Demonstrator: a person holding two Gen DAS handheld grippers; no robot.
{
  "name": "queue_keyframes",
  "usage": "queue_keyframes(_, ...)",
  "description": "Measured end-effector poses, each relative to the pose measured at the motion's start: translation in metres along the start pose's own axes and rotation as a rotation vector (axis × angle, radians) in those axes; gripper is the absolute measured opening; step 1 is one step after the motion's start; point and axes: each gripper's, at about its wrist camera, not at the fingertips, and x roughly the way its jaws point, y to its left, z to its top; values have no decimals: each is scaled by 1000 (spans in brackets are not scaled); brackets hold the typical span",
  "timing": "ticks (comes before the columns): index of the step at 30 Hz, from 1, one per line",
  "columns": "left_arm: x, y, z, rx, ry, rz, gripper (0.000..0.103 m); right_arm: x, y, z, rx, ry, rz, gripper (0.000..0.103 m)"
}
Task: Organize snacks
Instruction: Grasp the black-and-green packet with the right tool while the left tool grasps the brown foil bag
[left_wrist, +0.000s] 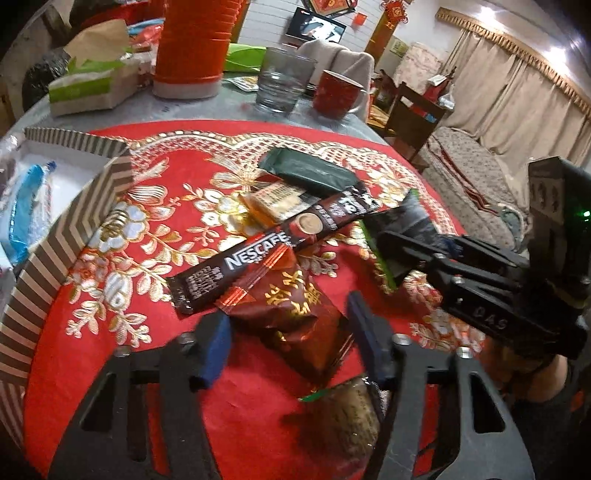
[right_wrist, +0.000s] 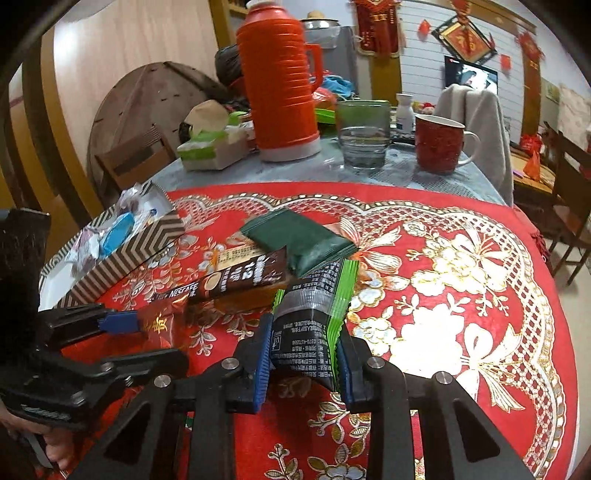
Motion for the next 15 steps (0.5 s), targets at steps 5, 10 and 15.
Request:
queue_keyframes(5, 0, 7, -1, -12, 0, -22, 37, -3, -1, 1, 6, -18, 5, 29)
queue_keyframes(10, -15, 12, 0, -23, -39, -55, 31, -13, -7, -1, 32, -68, 20, 29)
queue_keyframes(15, -29, 22, 6, -56, -73, -84, 30, -21, -8, -2, 41, -113, 24, 29)
